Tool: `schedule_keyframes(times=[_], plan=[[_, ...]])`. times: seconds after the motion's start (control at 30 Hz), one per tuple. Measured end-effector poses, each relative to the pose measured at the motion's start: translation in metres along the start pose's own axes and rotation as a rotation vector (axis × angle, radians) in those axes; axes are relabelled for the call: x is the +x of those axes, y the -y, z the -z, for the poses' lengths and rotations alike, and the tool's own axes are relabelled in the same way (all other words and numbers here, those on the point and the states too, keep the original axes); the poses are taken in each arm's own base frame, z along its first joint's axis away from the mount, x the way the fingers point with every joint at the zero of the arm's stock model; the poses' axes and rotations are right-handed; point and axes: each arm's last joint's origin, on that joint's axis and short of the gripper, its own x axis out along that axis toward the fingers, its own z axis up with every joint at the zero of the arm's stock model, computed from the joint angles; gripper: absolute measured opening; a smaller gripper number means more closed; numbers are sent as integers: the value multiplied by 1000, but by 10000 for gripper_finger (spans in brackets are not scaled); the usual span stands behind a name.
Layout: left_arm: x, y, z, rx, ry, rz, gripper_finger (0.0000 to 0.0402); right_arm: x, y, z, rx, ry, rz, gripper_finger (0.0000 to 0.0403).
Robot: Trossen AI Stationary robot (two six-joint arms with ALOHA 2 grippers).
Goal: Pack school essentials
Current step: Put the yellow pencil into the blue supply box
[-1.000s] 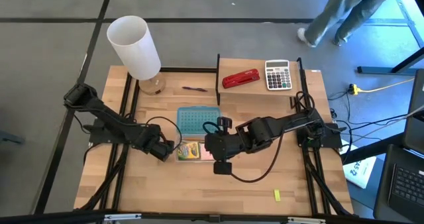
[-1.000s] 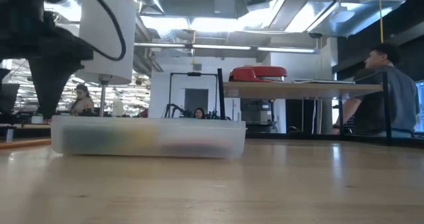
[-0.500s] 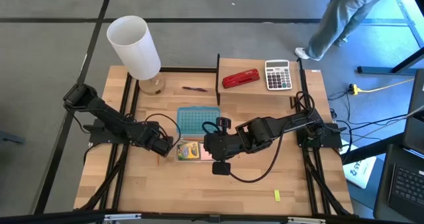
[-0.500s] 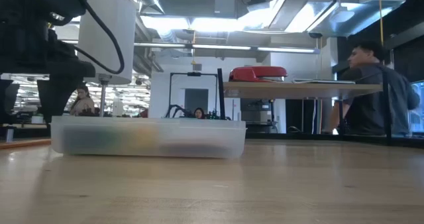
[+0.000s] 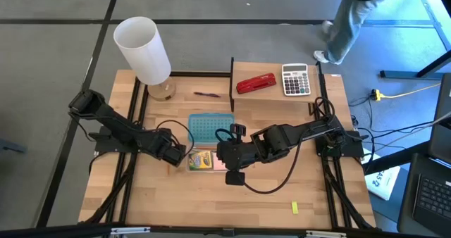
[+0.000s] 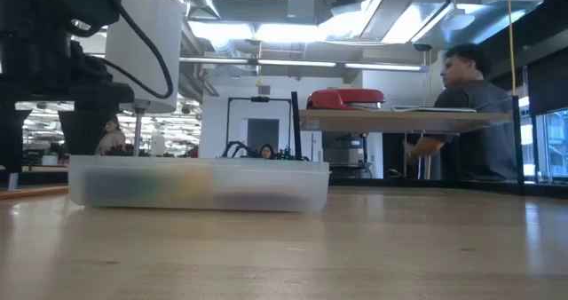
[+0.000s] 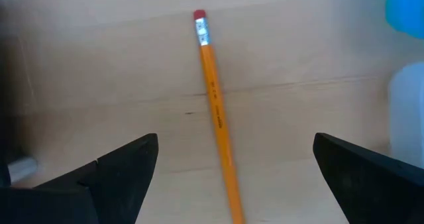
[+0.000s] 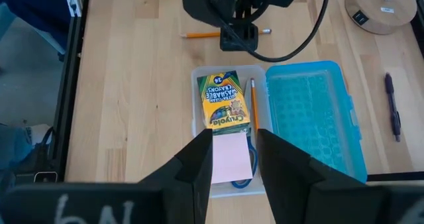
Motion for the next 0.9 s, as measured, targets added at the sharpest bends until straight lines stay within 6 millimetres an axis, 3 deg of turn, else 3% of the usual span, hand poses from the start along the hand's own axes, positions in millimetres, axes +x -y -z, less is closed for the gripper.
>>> schedule_keyframes(times=[0.37,0.9], plan=[[17,9,9,56,-49,-39,396,0,0,0,1,2,8,120],[19,11,10,-24,-31,-32,396,0,0,0,1,2,9,120]])
